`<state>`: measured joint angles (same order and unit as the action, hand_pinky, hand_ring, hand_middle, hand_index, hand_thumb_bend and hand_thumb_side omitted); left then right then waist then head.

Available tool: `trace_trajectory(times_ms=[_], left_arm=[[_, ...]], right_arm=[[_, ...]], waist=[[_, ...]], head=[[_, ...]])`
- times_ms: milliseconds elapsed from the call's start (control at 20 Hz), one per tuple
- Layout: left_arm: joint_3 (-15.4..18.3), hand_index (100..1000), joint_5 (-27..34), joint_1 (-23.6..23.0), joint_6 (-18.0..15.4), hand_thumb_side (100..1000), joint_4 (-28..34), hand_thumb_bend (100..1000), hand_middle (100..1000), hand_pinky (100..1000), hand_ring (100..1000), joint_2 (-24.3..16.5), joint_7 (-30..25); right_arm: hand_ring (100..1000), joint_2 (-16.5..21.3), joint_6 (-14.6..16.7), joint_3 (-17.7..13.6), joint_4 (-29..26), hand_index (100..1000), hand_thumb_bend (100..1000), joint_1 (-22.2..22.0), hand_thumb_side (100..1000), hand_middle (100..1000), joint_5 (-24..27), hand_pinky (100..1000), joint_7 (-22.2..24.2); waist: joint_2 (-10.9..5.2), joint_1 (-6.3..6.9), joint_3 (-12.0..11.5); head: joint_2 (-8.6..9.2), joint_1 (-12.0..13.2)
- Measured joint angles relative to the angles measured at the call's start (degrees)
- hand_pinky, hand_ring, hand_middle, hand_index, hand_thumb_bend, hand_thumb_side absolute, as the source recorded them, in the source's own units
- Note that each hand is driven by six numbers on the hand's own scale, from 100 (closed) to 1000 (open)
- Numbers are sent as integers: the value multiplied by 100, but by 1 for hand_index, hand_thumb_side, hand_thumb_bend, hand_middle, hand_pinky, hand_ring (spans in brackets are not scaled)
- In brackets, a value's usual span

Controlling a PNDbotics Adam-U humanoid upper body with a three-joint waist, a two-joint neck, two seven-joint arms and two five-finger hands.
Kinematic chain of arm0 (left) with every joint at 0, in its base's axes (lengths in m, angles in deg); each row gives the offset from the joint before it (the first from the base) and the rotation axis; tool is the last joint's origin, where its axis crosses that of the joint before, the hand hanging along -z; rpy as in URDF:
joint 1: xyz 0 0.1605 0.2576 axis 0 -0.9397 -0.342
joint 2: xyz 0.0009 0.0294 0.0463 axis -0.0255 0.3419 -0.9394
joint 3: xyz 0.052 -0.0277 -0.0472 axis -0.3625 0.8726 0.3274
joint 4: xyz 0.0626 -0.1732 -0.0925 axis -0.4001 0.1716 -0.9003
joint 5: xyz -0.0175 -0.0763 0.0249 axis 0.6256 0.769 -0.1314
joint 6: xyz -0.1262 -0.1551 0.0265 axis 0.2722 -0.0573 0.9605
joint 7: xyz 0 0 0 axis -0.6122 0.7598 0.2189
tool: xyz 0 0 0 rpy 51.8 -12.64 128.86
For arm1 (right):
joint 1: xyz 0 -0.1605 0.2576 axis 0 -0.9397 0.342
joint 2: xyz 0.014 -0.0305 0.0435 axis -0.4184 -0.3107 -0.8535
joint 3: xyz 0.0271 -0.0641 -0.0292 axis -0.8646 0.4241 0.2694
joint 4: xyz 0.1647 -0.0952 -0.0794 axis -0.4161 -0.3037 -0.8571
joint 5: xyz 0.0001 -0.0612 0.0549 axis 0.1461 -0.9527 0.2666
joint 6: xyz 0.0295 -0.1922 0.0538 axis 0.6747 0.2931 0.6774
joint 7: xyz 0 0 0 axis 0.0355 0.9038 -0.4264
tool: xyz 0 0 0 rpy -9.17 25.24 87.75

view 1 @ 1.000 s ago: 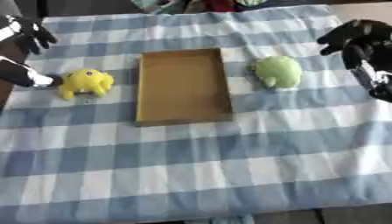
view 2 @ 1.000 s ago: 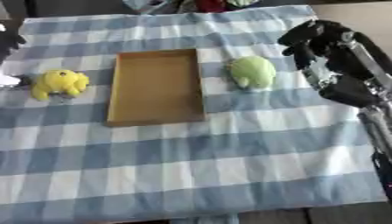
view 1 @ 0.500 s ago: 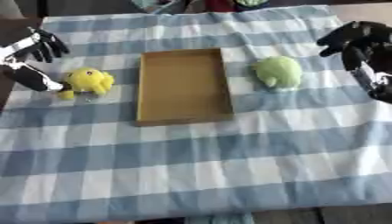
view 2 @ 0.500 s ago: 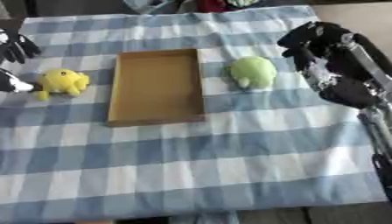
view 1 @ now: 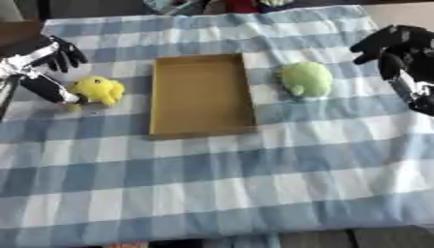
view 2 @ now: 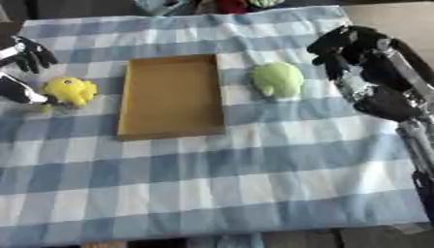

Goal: Pick up objects on the table and place them in the box.

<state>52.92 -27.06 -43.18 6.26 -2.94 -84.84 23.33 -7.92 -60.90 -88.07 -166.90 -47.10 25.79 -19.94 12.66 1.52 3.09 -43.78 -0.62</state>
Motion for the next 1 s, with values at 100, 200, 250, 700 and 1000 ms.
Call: trace_trajectory(times_ms=[100,200,250,700,1000], left_arm=[[0,767,-87,12,-23,101,-77,578,629,652,614,72,0],[1,768,-165,13,-45,100,-148,572,630,653,614,128,18],[2,769,-212,14,-54,100,-181,571,632,653,613,155,32],[18,708,-610,46,-101,100,-429,460,528,577,520,291,198],[79,593,-658,46,-132,100,-403,348,418,478,419,294,357]], right_arm=[[773,-1,-3,0,0,689,100,0,489,671,0,697,3],[774,-10,-5,1,0,689,100,1,491,671,0,697,5],[774,-21,-6,1,0,689,100,2,491,671,0,697,7],[774,-44,-5,11,1,689,100,5,491,671,1,697,29],[774,-44,-5,13,1,689,100,5,491,671,1,697,29]], waist=[[0,1,9],[0,3,14],[0,8,17],[2,15,50],[2,14,45]], head=[[0,4],[0,14],[0,18],[0,40],[0,40]])
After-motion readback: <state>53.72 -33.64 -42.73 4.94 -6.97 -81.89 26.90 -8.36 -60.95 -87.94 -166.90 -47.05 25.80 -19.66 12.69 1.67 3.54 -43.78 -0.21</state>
